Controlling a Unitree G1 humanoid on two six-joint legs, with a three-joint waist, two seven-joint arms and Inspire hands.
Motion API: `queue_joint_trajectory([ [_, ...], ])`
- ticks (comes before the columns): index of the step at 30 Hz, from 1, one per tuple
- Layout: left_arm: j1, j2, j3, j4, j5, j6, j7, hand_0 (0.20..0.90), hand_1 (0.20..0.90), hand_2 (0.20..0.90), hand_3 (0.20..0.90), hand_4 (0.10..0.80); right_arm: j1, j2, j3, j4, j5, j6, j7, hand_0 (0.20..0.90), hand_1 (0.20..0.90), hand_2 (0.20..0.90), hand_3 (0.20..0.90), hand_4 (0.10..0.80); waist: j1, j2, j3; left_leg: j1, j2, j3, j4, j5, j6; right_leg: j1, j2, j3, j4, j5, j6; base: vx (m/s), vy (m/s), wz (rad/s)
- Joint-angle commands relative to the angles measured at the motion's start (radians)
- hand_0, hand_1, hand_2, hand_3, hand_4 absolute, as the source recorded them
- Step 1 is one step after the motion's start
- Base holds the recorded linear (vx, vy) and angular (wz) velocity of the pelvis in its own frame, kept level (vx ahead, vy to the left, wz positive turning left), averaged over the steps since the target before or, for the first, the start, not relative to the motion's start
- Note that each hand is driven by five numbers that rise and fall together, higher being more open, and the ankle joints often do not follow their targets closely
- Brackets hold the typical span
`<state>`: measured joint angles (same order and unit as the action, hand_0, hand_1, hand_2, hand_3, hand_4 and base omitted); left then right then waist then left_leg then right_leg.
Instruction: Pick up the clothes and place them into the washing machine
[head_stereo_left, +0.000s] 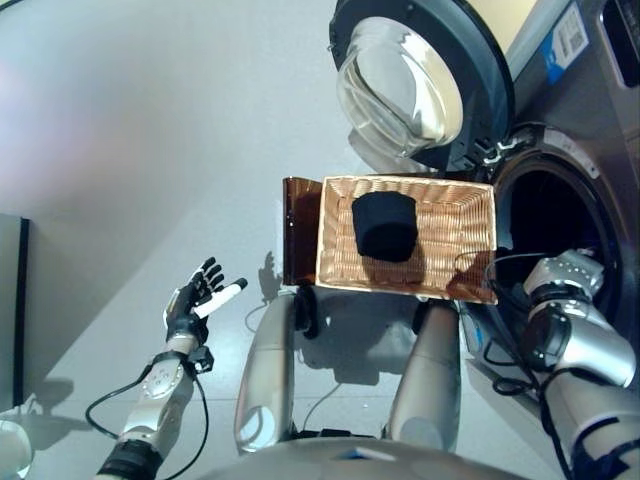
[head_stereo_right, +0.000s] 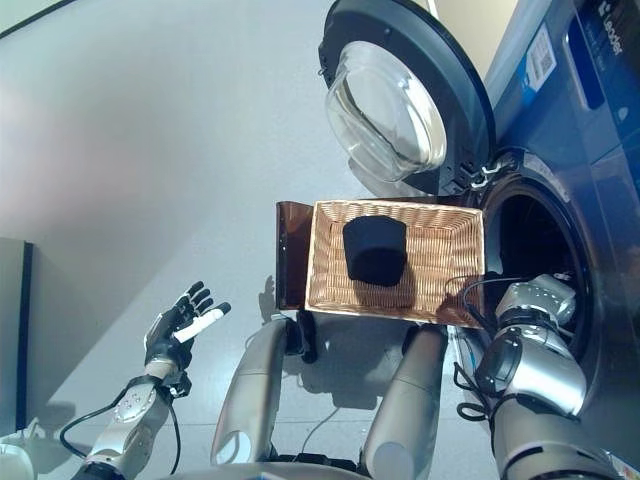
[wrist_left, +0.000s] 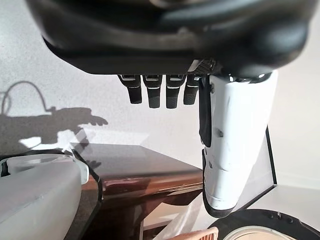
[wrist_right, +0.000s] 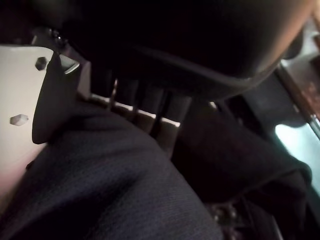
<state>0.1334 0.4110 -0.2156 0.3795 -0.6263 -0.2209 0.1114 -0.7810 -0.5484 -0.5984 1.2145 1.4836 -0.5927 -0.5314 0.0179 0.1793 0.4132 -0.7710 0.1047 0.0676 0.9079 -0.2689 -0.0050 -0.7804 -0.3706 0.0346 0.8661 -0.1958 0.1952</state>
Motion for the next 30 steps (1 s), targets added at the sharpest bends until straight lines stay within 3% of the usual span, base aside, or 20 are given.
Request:
queue_joint_trajectory([
  [1, 0.017, 0.09, 0.032, -0.03, -0.02, -0.044, 0.013, 0.9, 0.9, 0.9, 0.9, 0.8, 0.02, -0.175, 0.02, 0.061, -0.048, -0.1, -0.003, 0.2, 0.2, 0.2, 0.2, 0.3, -0.003, -0.031, -0.053, 0.046, 0.09, -0.12, -0.041, 0.016, -0.151, 0.024, -0.047, 0.067, -0.017, 0.029, 0.011, 0.0, 0.0, 0.0],
  [3, 0.015, 0.088, 0.037, -0.024, -0.021, -0.045, 0.018, 0.9, 0.9, 0.9, 0.9, 0.8, 0.025, -0.164, 0.028, 0.069, -0.046, -0.098, 0.003, 0.2, 0.2, 0.2, 0.2, 0.3, -0.005, -0.034, -0.054, 0.047, 0.092, -0.119, -0.04, 0.014, -0.151, 0.022, -0.045, 0.067, -0.017, 0.03, 0.011, 0.0, 0.0, 0.0],
  [4, 0.013, 0.087, 0.037, -0.023, -0.023, -0.046, 0.019, 0.9, 0.9, 0.9, 0.9, 0.8, 0.025, -0.157, 0.032, 0.069, -0.04, -0.094, 0.01, 0.502, 0.502, 0.502, 0.502, 0.516, -0.006, -0.035, -0.054, 0.048, 0.093, -0.119, -0.04, 0.014, -0.151, 0.021, -0.044, 0.069, -0.017, 0.032, 0.011, 0.011, 0.003, -0.05],
  [5, 0.009, 0.086, 0.04, -0.021, -0.028, -0.047, 0.02, 0.9, 0.9, 0.9, 0.9, 0.8, 0.024, -0.148, 0.04, 0.071, -0.035, -0.091, 0.021, 0.678, 0.678, 0.678, 0.678, 0.641, -0.006, -0.036, -0.054, 0.048, 0.094, -0.119, -0.042, 0.015, -0.151, 0.02, -0.044, 0.07, -0.02, 0.034, 0.011, 0.006, 0.0, -0.05],
  [6, 0.008, 0.083, 0.041, -0.023, -0.03, -0.049, 0.02, 0.9, 0.9, 0.9, 0.9, 0.8, 0.025, -0.141, 0.045, 0.069, -0.031, -0.088, 0.03, 0.9, 0.9, 0.9, 0.9, 0.8, -0.007, -0.038, -0.054, 0.049, 0.095, -0.118, -0.044, 0.016, -0.151, 0.02, -0.042, 0.072, -0.022, 0.035, 0.011, 0.003, -0.004, -0.04],
  [12, 0.004, 0.078, 0.05, -0.01, -0.035, -0.049, 0.022, 0.9, 0.9, 0.9, 0.9, 0.8, 0.039, -0.111, 0.059, 0.084, -0.026, -0.076, 0.046, 0.9, 0.9, 0.9, 0.9, 0.8, -0.01, -0.048, -0.054, 0.056, 0.097, -0.113, -0.052, 0.02, -0.151, 0.029, -0.04, 0.07, -0.031, 0.041, 0.009, 0.0, 0.0, 0.0],
  [14, 0.007, 0.076, 0.057, -0.009, -0.038, -0.048, 0.021, 0.9, 0.9, 0.9, 0.9, 0.8, 0.05, -0.1, 0.074, 0.093, -0.047, -0.045, 0.05, 0.9, 0.9, 0.9, 0.9, 0.8, -0.009, -0.051, -0.056, 0.064, 0.097, -0.112, -0.062, 0.025, -0.152, 0.039, -0.041, 0.068, -0.042, 0.045, 0.008, 0.0, 0.0, 0.0],
  [15, 0.003, 0.077, 0.059, -0.007, -0.035, -0.054, 0.017, 0.9, 0.9, 0.9, 0.9, 0.8, 0.061, -0.087, 0.126, 0.092, -0.088, 0.012, 0.081, 0.9, 0.9, 0.9, 0.9, 0.8, -0.004, -0.055, -0.054, 0.068, 0.097, -0.111, -0.072, 0.034, -0.153, 0.044, -0.041, 0.067, -0.051, 0.053, 0.007, 0.0, 0.0, 0.0],
  [19, 0.003, 0.072, 0.067, -0.005, -0.031, -0.061, 0.009, 0.9, 0.9, 0.9, 0.9, 0.8, 0.09, -0.057, 0.162, 0.064, -0.122, 0.027, 0.115, 0.9, 0.9, 0.9, 0.9, 0.8, -0.006, -0.062, -0.048, 0.081, 0.099, -0.108, -0.095, 0.051, -0.156, 0.064, -0.044, 0.057, -0.075, 0.068, 0.005, 0.0, 0.0, 0.0],
  [30, -0.012, 0.077, 0.074, 0.005, -0.009, -0.102, -0.015, 0.9, 0.9, 0.9, 0.9, 0.8, 0.19, 0.026, 0.364, 0.097, -0.452, 0.194, 0.141, 0.9, 0.9, 0.9, 0.9, 0.8, 0.011, -0.097, -0.038, 0.162, 0.078, -0.092, -0.284, 0.142, -0.16, 0.184, -0.058, -0.014, -0.287, 0.175, 0.026, 0.002, -0.004, 0.01],
])
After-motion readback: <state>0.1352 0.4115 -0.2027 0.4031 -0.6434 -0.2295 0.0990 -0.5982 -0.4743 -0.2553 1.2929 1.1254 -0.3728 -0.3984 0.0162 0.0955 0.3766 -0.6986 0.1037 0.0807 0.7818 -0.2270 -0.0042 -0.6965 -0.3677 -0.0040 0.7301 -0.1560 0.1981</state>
